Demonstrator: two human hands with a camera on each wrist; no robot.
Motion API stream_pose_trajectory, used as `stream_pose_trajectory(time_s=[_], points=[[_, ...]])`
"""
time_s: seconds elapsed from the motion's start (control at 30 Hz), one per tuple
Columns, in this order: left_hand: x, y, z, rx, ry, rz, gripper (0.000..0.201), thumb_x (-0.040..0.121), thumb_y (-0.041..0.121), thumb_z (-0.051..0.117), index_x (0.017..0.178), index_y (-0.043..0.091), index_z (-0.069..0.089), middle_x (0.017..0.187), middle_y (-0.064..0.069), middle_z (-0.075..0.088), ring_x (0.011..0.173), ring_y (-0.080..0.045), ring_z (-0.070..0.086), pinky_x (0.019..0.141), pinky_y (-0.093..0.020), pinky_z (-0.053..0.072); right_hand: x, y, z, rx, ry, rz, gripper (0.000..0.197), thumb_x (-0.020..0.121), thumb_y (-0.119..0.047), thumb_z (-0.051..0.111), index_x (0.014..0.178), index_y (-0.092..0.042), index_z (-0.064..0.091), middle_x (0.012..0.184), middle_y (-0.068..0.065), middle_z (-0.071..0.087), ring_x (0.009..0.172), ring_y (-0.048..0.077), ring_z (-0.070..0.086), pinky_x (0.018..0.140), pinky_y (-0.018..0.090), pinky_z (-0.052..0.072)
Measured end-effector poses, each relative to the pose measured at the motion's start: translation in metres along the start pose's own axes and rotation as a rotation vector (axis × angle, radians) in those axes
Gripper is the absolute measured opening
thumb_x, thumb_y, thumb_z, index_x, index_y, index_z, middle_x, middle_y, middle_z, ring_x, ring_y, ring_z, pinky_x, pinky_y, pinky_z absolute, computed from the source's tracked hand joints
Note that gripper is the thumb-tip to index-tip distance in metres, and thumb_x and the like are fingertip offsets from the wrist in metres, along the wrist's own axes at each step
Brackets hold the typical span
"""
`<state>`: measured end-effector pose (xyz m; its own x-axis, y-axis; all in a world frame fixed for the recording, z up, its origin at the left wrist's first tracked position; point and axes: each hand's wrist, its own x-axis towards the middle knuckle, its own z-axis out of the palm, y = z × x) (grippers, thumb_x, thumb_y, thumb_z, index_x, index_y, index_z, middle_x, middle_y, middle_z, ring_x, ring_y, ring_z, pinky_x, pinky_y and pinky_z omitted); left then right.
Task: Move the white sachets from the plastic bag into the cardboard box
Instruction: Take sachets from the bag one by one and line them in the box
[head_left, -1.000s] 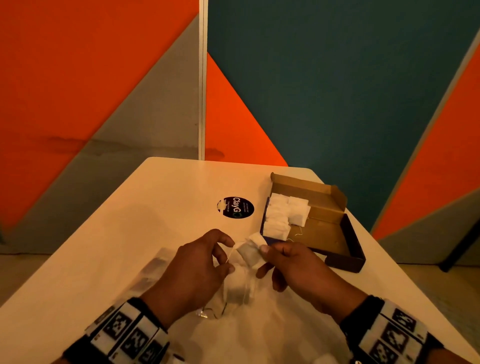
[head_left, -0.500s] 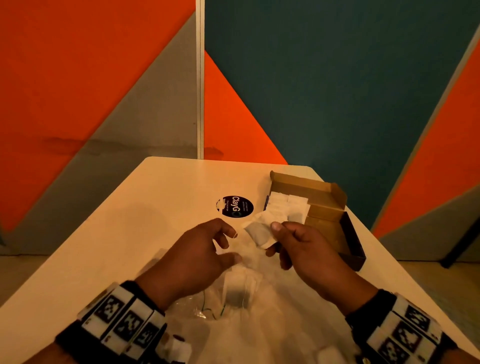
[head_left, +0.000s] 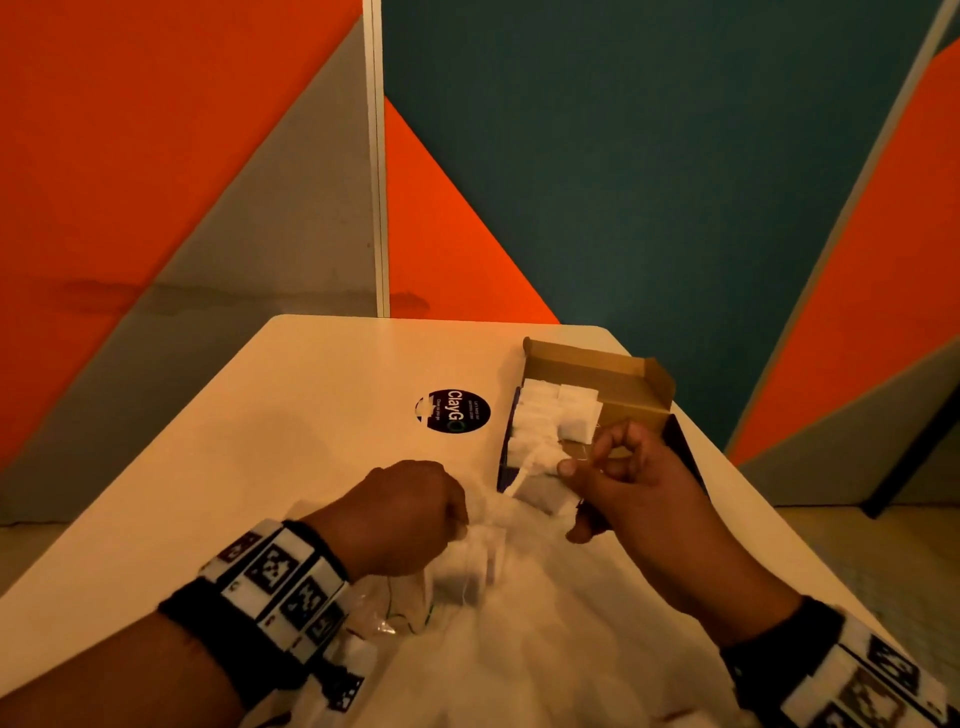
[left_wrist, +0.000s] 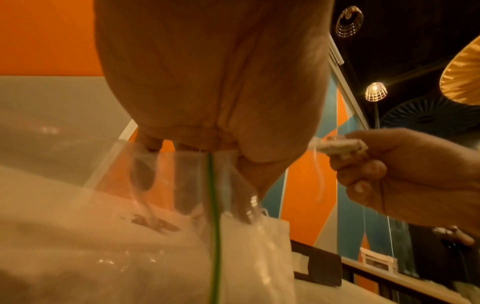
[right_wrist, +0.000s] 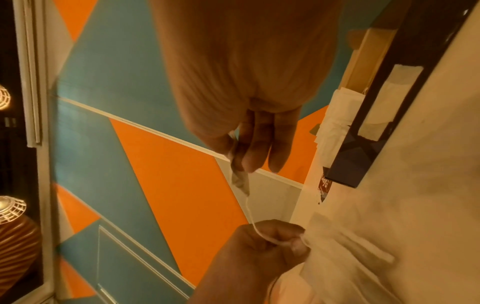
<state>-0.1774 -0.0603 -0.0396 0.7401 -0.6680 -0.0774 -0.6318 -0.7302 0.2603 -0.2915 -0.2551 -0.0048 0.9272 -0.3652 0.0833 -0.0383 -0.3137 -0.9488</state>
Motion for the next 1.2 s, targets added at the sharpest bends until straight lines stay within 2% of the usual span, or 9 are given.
stream_pose_trajectory(time_s=[0.13,0.33,0.47,0.57,0.77,0.9,0.97,1.03,1.2], points=[[-0.015,0.000,-0.006,-0.155,0.186,-0.033,0.014,0.094,0.033,0.060,0.095,0.028,0.073,0.096,0.013,0.071,0.088,-0.006,0.063,0.078,-0.023,0.049,-0.001,0.005,-0.002,-0.004,-0.035,0.007,0.023,0.085,-0.027,0.071,0.102,-0.027,0.056,0.071,0.003,0.072,0.056,0.016,0.068,0.053,0.023,0.058],[-0.031,-0.003,-0.016,-0.361,0.396,-0.114,0.004,0.082,0.027,0.072,0.080,0.028,0.068,0.078,0.011,0.072,0.074,-0.002,0.066,0.072,-0.030,0.055,-0.002,0.013,0.003,-0.027,-0.167,0.022,0.030,0.087,-0.020,0.071,0.106,-0.039,0.059,0.106,-0.001,0.066,0.067,0.017,0.072,0.060,0.024,0.058],[-0.034,-0.006,-0.018,-0.414,0.344,-0.184,0.015,0.075,0.035,0.084,0.079,0.030,0.071,0.077,0.011,0.072,0.073,0.000,0.065,0.065,-0.020,0.050,-0.005,0.016,0.006,-0.084,-0.182,-0.001,0.015,0.091,-0.027,0.065,0.098,-0.041,0.065,0.078,-0.002,0.074,0.070,0.016,0.072,0.072,0.028,0.061],[-0.035,-0.004,-0.015,-0.455,0.339,-0.215,0.018,0.070,0.033,0.088,0.079,0.029,0.073,0.076,0.009,0.074,0.070,-0.001,0.066,0.058,-0.013,0.045,-0.005,0.019,0.008,-0.109,-0.148,-0.007,0.008,0.091,-0.036,0.062,0.088,-0.042,0.067,0.070,-0.003,0.073,0.070,0.016,0.072,0.077,0.031,0.059],[-0.041,-0.001,-0.015,-0.614,0.341,-0.232,0.018,0.066,0.027,0.091,0.073,0.021,0.076,0.074,0.001,0.076,0.069,-0.012,0.070,0.064,-0.025,0.053,-0.006,0.025,0.011,-0.114,-0.142,0.005,0.003,0.087,-0.034,0.068,0.087,-0.035,0.070,0.070,-0.008,0.072,0.068,0.012,0.071,0.061,0.016,0.055],[-0.043,-0.003,-0.025,-0.500,0.287,-0.229,0.021,0.067,0.030,0.091,0.081,0.029,0.074,0.072,0.008,0.073,0.066,0.001,0.065,0.053,-0.008,0.043,-0.006,0.027,0.012,-0.109,-0.106,0.014,0.009,0.085,-0.028,0.073,0.091,-0.032,0.067,0.074,-0.009,0.072,0.063,0.014,0.070,0.058,0.018,0.055],[-0.046,0.000,-0.033,-0.362,0.229,-0.181,0.019,0.074,0.028,0.086,0.087,0.033,0.074,0.078,0.012,0.072,0.073,0.003,0.065,0.061,-0.008,0.047,-0.005,0.027,0.012,-0.109,-0.101,0.021,0.010,0.085,-0.027,0.073,0.092,-0.030,0.067,0.075,-0.009,0.072,0.063,0.014,0.070,0.059,0.020,0.057],[-0.049,0.006,-0.041,-0.243,0.206,-0.123,0.017,0.082,0.025,0.079,0.094,0.035,0.073,0.088,0.014,0.071,0.082,0.001,0.064,0.076,-0.017,0.053,-0.005,0.028,0.012,-0.108,-0.109,0.027,0.010,0.085,-0.026,0.073,0.092,-0.029,0.067,0.074,-0.010,0.072,0.061,0.012,0.070,0.057,0.018,0.056],[-0.055,0.019,-0.060,-0.135,0.387,0.008,0.020,0.090,0.019,0.065,0.091,0.037,0.073,0.091,0.018,0.062,0.083,-0.001,0.059,0.073,-0.012,0.046,-0.008,0.027,0.016,-0.095,-0.125,0.015,0.009,0.088,-0.029,0.070,0.096,-0.034,0.068,0.078,-0.008,0.073,0.065,0.014,0.070,0.060,0.019,0.058]])
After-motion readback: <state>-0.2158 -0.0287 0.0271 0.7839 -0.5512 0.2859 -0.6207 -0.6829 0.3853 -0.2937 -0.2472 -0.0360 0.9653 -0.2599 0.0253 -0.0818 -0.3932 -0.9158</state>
